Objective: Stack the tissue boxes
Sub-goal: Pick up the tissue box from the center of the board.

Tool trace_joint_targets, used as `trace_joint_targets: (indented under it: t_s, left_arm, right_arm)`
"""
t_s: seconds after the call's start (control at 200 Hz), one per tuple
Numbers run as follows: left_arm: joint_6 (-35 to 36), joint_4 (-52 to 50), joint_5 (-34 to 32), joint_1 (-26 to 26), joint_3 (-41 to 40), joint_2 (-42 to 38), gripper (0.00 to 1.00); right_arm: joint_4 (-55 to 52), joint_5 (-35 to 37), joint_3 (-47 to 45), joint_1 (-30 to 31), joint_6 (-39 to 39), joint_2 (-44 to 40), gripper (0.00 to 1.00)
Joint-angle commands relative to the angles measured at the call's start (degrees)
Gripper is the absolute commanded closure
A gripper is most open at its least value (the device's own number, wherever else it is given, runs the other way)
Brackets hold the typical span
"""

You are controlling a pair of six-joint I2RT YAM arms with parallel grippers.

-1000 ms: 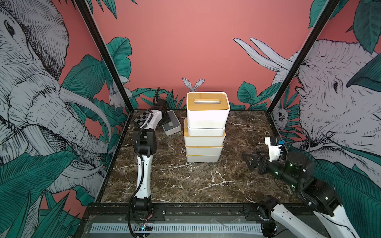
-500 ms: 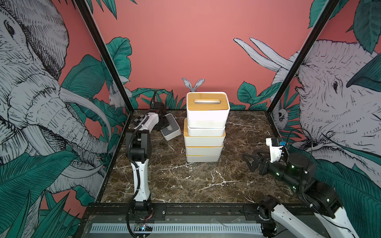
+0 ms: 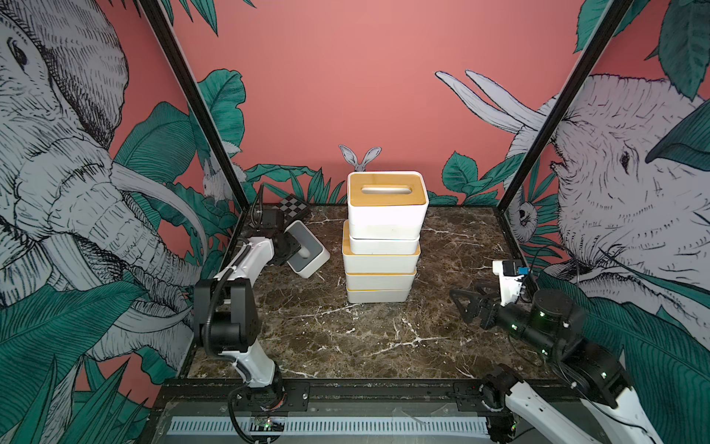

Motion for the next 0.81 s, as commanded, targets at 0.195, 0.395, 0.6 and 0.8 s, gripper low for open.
trace_joint_targets:
  t_s: [0.195,0.395,0.6,0.8]
  left_arm:
    - [-12.3,4.5,4.9,0.2,-17.4,-26.6,0.53]
    - [-18.3,0.1,5.9,-0.8,-24.8,-42.5,0.54]
    - [-23.1,-6.0,4.8,-4.9,-25.4,-53.1,0.54]
    - [-29.3,-9.2,-1.0,-13.5,-24.4,-58.3,0.54]
  right_arm:
    - [15.7,-5.5,-5.9,0.1,4.8,-0.3,0.01]
    - [23.9,-6.2,-11.9,0.4,8.5,-2.5,0.01]
    - [27.9,-5.7,-13.7,3.6,8.8,-2.4,0.01]
    - [32.6,3.6,-15.7,15.4,6.2,0.1,0.01]
